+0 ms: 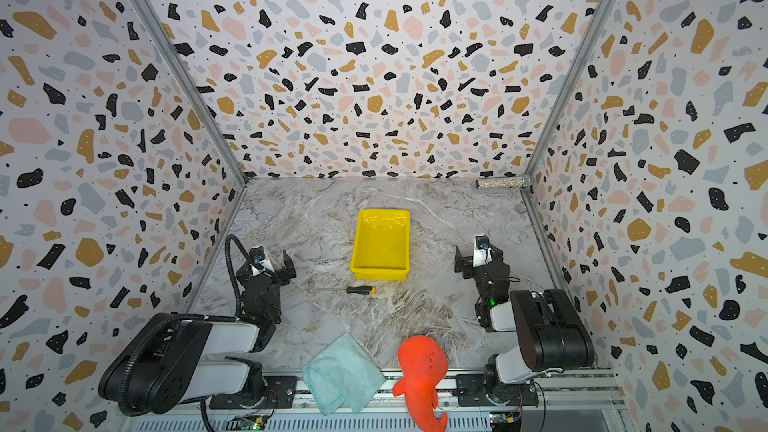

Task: Put the screwdriver in the bin
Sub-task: 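Raise the right gripper and swing it toward the black screwdriver, then reach the right gripper across to the screwdriver handle and lower it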

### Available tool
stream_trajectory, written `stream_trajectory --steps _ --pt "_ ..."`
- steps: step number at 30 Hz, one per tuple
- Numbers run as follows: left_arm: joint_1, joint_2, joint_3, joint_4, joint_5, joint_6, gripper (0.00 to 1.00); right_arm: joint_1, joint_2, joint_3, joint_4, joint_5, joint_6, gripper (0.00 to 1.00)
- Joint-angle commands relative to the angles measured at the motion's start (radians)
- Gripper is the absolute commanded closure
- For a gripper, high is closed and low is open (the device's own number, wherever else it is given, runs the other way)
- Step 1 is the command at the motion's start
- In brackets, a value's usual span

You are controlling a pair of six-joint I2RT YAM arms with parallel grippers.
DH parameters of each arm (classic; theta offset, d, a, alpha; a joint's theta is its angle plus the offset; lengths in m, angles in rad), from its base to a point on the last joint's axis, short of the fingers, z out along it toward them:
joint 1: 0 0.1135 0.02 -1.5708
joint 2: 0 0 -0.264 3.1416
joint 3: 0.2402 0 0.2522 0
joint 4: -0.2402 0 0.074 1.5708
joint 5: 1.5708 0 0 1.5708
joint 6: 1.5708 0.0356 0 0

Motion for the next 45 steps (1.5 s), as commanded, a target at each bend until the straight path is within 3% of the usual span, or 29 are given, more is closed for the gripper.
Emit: stream_trajectory --steps 1,3,5,7,8,10,13,15,16,18,21,26,29,32,37,45 --pt "0.004 -0.011 0.003 0.047 -0.006 -0.005 0.00 -0.004 -0.003 0.022 -0.001 -0.007 0.009 0.01" --pt "0.004 -0.013 0.001 0.050 -0.005 -0.005 0.00 -0.003 -0.009 0.015 0.003 0.002 0.005 0.01" --pt "0.003 -0.054 0.013 0.021 -0.004 0.004 0.00 0.036 -0.047 -0.005 0.020 0.125 0.014 0.01" --pt "-0.026 -0.184 0.124 -0.323 -0.060 -0.017 0.00 0.094 -0.160 0.001 -0.086 0.239 -0.006 0.01" --pt "-0.040 -0.245 0.233 -0.578 -0.111 -0.060 0.00 0.119 -0.233 0.033 -0.207 0.270 -0.015 0.01" --pt "-0.048 -0.310 0.363 -0.834 -0.147 -0.158 0.00 0.163 -0.360 0.143 -0.500 0.326 0.017 0.01" --pt "-0.048 -0.391 0.483 -1.140 -0.052 -0.351 0.00 0.180 -0.460 0.361 -0.967 0.364 0.195 0.01" --pt "-0.047 -0.433 0.468 -1.190 0.076 -0.365 0.00 0.174 -0.480 0.421 -1.196 0.519 0.483 0.01" --pt "-0.047 -0.452 0.444 -1.188 0.079 -0.372 0.00 0.159 -0.483 0.425 -1.293 0.570 0.604 0.00" --pt "-0.047 -0.487 0.367 -1.210 -0.024 -0.434 0.00 0.068 -0.499 0.420 -1.299 0.394 0.539 0.01" --pt "-0.030 -0.532 0.281 -1.230 -0.135 -0.538 0.00 0.118 -0.547 0.407 -1.291 0.300 0.475 0.00" --pt "0.012 -0.574 0.237 -1.211 -0.101 -0.581 0.00 0.477 -0.555 0.432 -1.304 0.249 0.338 0.07" --pt "0.016 -0.549 0.252 -1.241 -0.136 -0.605 0.00 0.731 -0.517 0.443 -1.299 0.306 0.284 0.13" --pt "0.018 -0.519 0.260 -1.262 -0.155 -0.631 0.00 0.874 -0.468 0.424 -1.218 0.217 0.225 0.22" --pt "0.021 -0.500 0.269 -1.270 -0.156 -0.633 0.00 0.956 -0.304 0.454 -1.169 0.112 0.207 0.40" --pt "0.022 -0.541 0.254 -1.271 -0.151 -0.637 0.00 0.983 -0.090 0.505 -1.063 0.124 0.169 0.45"
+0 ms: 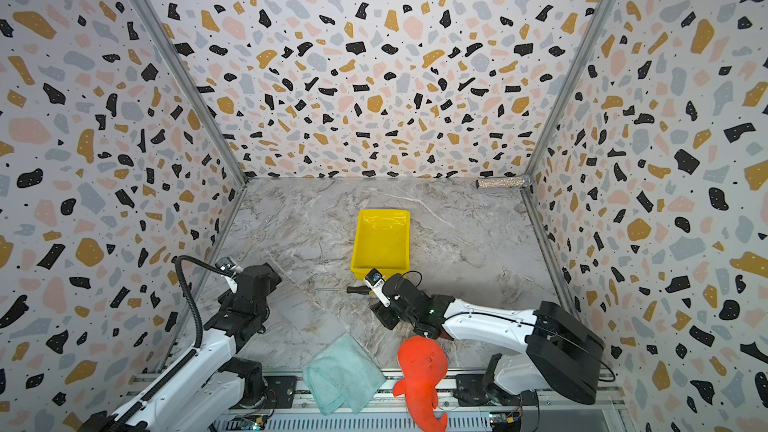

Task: Put the screwdriver in the bin
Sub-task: 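Reach the right gripper across to the screwdriver handle and lower it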

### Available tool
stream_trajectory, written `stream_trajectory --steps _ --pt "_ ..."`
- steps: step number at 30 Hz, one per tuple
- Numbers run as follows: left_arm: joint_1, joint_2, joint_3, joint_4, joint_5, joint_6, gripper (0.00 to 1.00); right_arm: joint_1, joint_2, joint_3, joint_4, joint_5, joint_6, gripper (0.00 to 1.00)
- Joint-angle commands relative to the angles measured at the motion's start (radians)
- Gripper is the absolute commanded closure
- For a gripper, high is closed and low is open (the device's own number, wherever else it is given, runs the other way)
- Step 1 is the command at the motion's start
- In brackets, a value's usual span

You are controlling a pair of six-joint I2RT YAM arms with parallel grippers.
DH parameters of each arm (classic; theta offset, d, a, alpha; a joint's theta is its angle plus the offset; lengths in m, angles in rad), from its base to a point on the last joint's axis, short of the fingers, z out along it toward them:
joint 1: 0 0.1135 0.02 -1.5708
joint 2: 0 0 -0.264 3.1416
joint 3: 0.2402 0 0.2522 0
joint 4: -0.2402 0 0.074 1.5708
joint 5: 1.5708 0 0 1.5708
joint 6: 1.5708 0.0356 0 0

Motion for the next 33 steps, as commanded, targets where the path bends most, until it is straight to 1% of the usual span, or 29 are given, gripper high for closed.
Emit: stream_trajectory --steps 1,7,11,17,26,29,33 --pt "0.006 -0.021 0.015 0.005 -0.018 -0.008 0.00 0.003 0.049 0.060 0.081 0.005 -0.034 0.45" --pt "0.006 -0.021 0.013 0.010 -0.009 -0.008 0.00 0.003 0.199 0.163 0.080 -0.020 -0.059 0.46" --pt "0.006 -0.017 0.014 0.010 -0.011 -0.008 0.00 0.002 0.256 0.201 0.081 -0.033 -0.054 0.46" --pt "0.006 -0.020 0.012 0.013 -0.008 -0.008 0.00 0.001 0.306 0.216 0.088 -0.016 -0.068 0.46" --pt "0.006 -0.019 0.011 0.015 -0.009 -0.008 0.00 -0.002 0.366 0.228 0.084 -0.027 -0.074 0.46" --pt "0.006 -0.018 0.011 0.017 -0.009 -0.008 0.00 0.000 0.373 0.240 0.066 -0.051 -0.078 0.48" --pt "0.006 -0.014 0.012 0.018 -0.011 -0.009 0.00 0.013 0.348 0.234 0.056 -0.069 -0.070 0.50"
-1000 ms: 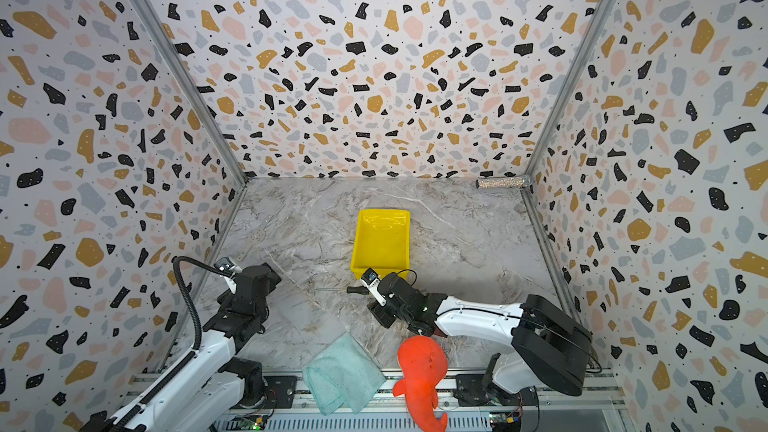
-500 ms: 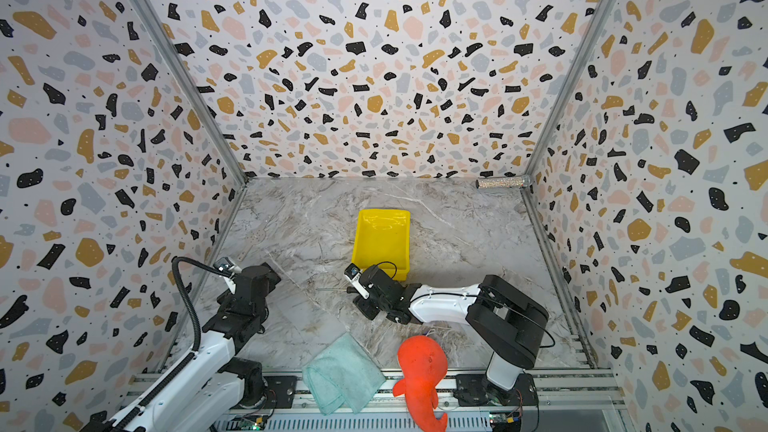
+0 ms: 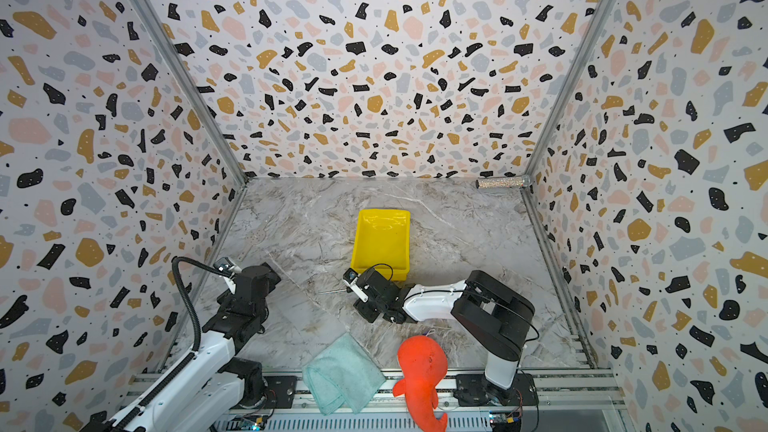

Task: Put the screwdriver in the bin
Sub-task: 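Reach the right gripper across to the screwdriver handle and lower it, then close the right gripper on the black screwdriver handle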

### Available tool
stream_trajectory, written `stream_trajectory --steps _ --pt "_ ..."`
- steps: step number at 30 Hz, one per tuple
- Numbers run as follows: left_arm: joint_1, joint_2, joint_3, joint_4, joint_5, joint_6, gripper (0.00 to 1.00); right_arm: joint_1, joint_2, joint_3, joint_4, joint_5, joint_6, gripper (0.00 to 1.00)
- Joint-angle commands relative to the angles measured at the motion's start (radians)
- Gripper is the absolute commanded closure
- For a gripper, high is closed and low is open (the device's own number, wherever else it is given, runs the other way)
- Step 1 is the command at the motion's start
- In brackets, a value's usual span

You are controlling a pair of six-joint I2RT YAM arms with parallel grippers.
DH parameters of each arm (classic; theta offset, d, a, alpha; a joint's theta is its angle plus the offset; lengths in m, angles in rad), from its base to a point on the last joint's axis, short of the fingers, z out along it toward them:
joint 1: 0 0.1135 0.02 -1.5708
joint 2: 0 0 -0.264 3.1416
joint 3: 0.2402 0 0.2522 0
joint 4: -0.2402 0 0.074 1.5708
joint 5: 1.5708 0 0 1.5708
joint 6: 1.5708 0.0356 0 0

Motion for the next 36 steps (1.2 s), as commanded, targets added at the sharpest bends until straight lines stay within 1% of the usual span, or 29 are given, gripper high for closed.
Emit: stream_trajectory --steps 1,4,6,10,18,24,30,36 --pt "0.006 0.001 0.012 0.018 -0.011 -0.007 0.00 0.017 -0.038 0.030 -0.024 -0.015 -0.003 0.50" --pt "0.006 0.002 0.013 0.017 -0.010 -0.007 0.00 0.032 -0.074 0.022 -0.013 0.025 -0.017 0.50" --pt "0.006 0.000 0.012 0.019 -0.010 -0.008 0.00 0.039 -0.091 0.020 0.007 0.059 -0.036 0.47" --pt "0.006 0.001 0.012 0.018 -0.010 -0.007 0.00 0.031 -0.079 0.037 0.039 0.112 -0.084 0.46" --pt "0.007 -0.008 0.010 0.016 -0.011 -0.007 0.00 -0.017 0.034 0.108 0.015 0.097 -0.146 0.43" --pt "0.006 -0.012 0.008 0.015 -0.013 -0.007 0.00 -0.033 0.078 0.128 -0.011 0.066 -0.152 0.42" --pt "0.008 -0.012 0.007 0.015 -0.014 -0.009 0.00 0.004 0.070 0.111 -0.037 0.038 -0.138 0.43" --pt "0.007 -0.011 0.008 0.015 -0.016 -0.009 0.00 0.043 0.043 0.088 -0.037 0.059 -0.126 0.48"
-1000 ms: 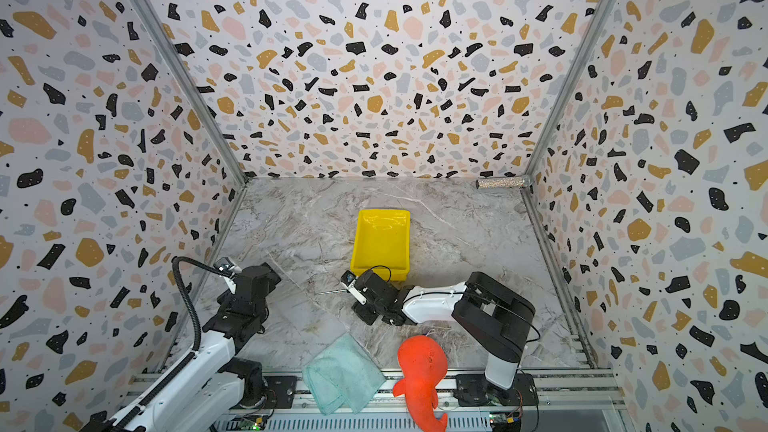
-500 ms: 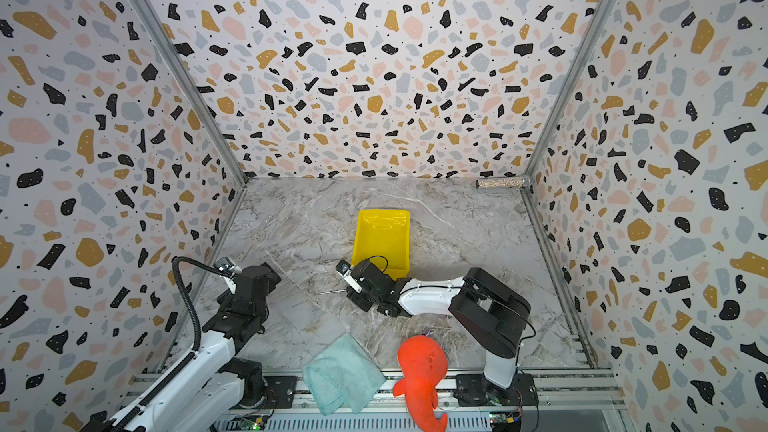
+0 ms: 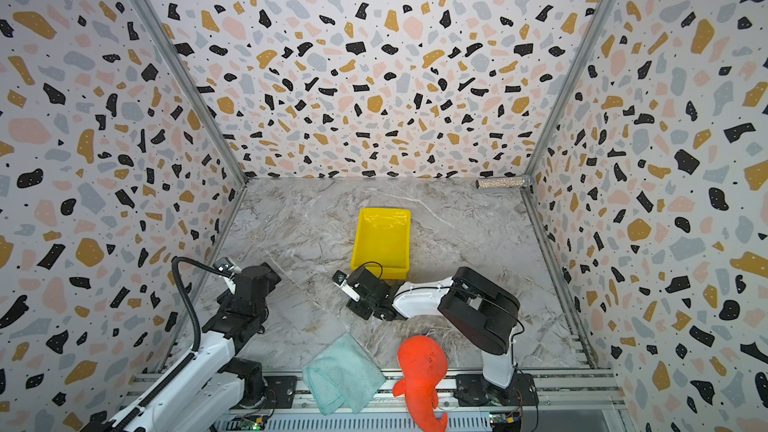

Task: Put the screwdriver in the bin
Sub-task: 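Close the right gripper on the black screwdriver handle, then lift the screwdriver with the right gripper and carry it over the yellow bin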

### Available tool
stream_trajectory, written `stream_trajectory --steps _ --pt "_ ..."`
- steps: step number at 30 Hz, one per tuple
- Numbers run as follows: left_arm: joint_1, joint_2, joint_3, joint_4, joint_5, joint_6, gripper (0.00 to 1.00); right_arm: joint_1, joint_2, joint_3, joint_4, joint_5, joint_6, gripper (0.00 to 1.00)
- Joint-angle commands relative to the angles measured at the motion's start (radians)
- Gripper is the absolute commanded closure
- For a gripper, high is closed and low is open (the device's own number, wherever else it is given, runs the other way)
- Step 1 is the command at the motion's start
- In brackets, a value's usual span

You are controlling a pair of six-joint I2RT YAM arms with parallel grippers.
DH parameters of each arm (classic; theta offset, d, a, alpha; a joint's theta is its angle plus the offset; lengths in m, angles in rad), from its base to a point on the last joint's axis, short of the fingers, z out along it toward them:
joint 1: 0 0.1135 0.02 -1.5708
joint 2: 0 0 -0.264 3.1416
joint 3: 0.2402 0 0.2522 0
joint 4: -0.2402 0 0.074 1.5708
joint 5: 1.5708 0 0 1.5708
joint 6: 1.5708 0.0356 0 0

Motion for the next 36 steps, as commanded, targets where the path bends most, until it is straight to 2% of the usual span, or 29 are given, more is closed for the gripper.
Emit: stream_trajectory --steps 1,12,14,19,21,27,36 --pt "0.007 -0.009 0.009 0.016 -0.016 -0.009 0.00 0.016 -0.048 -0.010 -0.022 0.009 0.014 0.48" --pt "0.008 -0.010 0.008 0.013 -0.014 -0.009 0.00 0.016 0.046 0.062 -0.032 0.071 0.037 0.53" --pt "0.008 -0.010 0.009 0.014 -0.014 -0.009 0.00 0.017 0.054 0.070 -0.037 0.075 0.043 0.58" --pt "0.008 -0.010 0.008 0.015 -0.014 -0.010 0.00 0.024 0.045 0.072 -0.052 0.084 0.047 0.78" --pt "0.006 -0.010 0.009 0.015 -0.016 -0.010 0.00 0.031 0.026 0.070 -0.058 0.094 0.047 0.84" --pt "0.008 -0.017 0.006 0.012 -0.016 -0.012 0.00 0.052 -0.052 0.070 -0.086 0.131 0.060 0.92" --pt "0.008 -0.025 0.007 -0.002 -0.035 -0.023 0.00 0.050 -0.252 0.049 -0.082 0.182 0.117 0.93"
